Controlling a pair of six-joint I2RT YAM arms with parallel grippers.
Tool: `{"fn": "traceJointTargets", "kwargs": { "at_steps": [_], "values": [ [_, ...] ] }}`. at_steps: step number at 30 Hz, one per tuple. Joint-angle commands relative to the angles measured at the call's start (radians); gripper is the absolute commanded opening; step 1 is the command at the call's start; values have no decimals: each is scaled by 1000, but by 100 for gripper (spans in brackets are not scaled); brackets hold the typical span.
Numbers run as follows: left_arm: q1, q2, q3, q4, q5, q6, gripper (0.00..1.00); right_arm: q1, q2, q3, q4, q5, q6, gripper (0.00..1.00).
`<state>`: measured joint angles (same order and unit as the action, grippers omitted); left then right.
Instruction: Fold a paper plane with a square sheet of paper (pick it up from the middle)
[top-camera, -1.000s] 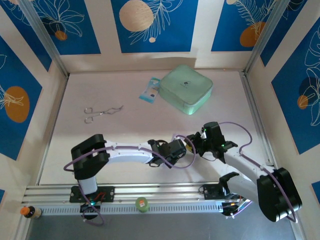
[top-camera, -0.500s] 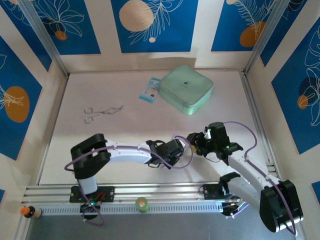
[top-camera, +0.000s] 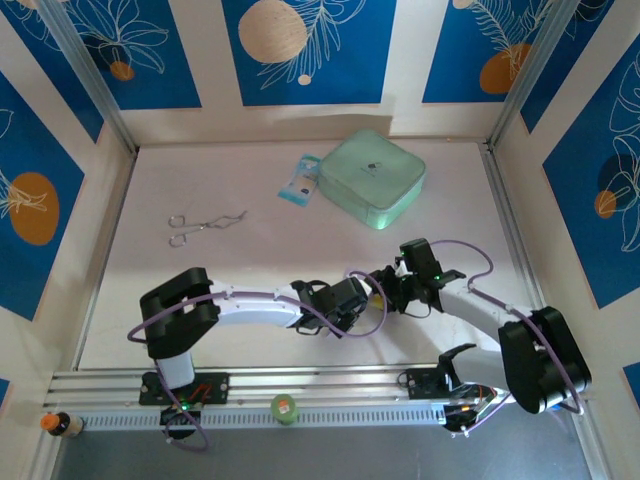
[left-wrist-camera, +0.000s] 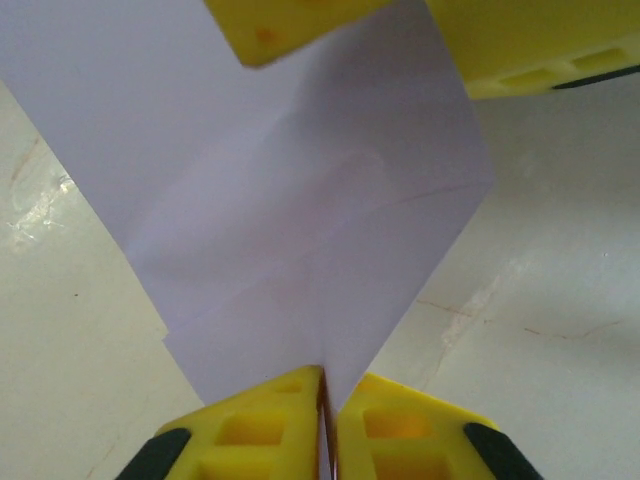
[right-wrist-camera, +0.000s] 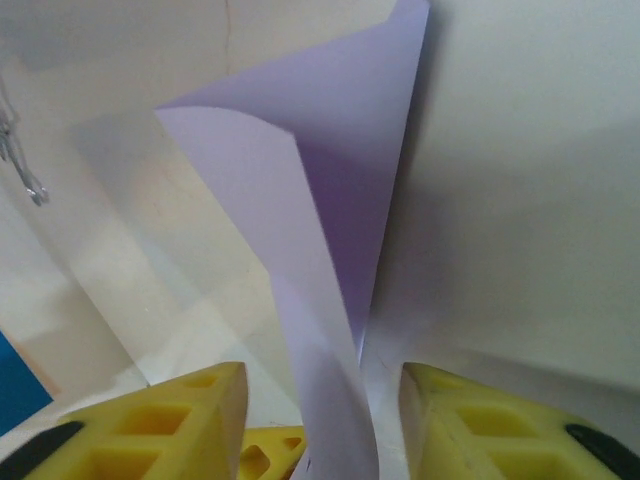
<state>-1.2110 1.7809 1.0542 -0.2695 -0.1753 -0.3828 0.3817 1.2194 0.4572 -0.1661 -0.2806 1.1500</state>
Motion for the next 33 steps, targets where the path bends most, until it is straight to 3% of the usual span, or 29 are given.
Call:
{"fn": "traceJointTargets", "kwargs": {
  "at_steps": [1,7,13,18,30,33],
  "values": [
    [5,-28,-2,-26,-13,25,16,11,9,49,-15,-7,-17,35],
    [0,-11,10,-63,-51,54,23,10,6,60,-36,-3,-23,11],
    [-5,1,16,-66,-61,67,28,14,22,63,-32,-9,-21,0],
    [-15,20,28,-78,-75,75,30,17,21,70,-27,-11,-13,0],
    [-16,9,12,-58,-82,64,14,22,31,67,-21,-3,-7,0],
    [-17,7,7,-55,-89,58,17,20,28,66,-18,-5,-9,0]
  ]
}}
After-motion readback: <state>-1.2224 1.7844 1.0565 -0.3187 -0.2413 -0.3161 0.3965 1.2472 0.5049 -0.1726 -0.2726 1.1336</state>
